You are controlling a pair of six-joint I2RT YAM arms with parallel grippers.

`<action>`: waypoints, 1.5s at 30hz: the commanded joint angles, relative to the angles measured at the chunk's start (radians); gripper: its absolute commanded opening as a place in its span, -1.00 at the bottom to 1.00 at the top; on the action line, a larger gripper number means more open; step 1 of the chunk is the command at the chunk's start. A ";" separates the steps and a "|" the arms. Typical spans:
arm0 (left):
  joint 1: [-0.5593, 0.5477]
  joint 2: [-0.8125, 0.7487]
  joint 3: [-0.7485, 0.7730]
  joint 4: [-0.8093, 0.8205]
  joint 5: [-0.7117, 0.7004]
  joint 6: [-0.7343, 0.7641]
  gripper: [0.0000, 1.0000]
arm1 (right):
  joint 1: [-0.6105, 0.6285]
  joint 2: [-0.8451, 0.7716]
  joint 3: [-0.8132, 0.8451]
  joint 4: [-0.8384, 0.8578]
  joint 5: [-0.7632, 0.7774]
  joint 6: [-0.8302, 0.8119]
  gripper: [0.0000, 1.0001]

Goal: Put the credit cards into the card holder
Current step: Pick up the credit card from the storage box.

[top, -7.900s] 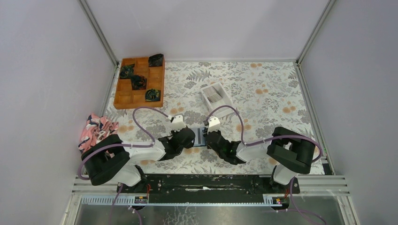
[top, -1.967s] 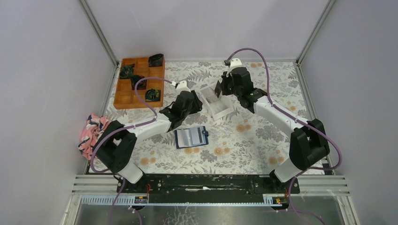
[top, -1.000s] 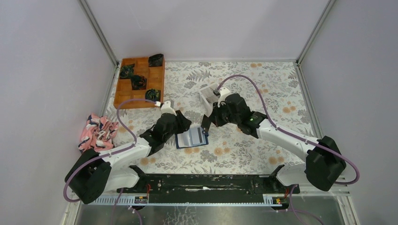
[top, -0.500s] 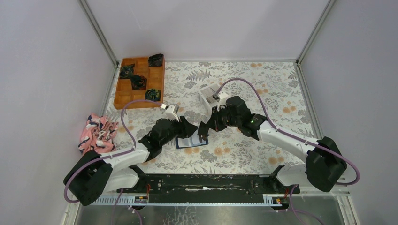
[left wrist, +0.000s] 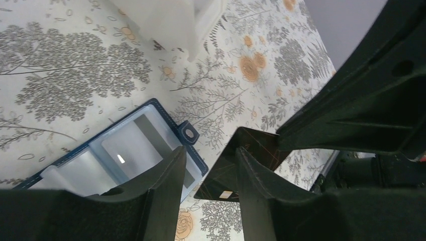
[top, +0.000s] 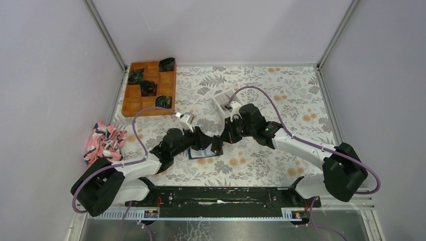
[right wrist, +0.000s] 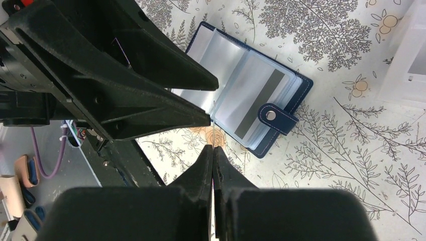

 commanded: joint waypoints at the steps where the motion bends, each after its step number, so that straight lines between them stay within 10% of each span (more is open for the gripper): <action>1: 0.013 0.015 -0.026 0.144 0.104 0.021 -0.03 | 0.005 -0.020 0.044 0.010 -0.042 0.007 -1.00; 19: 0.083 0.163 -0.110 0.555 0.469 -0.102 -0.15 | -0.057 0.008 0.027 0.085 -0.191 0.075 -1.00; 28: 0.113 0.292 -0.122 0.793 0.558 -0.211 -1.00 | -0.079 -0.003 0.013 0.096 -0.198 0.084 -1.00; 36: 0.150 0.352 -0.148 0.935 0.563 -0.296 -1.00 | -0.084 -0.017 -0.016 0.132 -0.186 0.086 -0.21; 45: 0.163 0.351 -0.162 0.979 0.539 -0.330 -1.00 | -0.085 -0.039 -0.081 0.217 -0.190 0.115 -0.14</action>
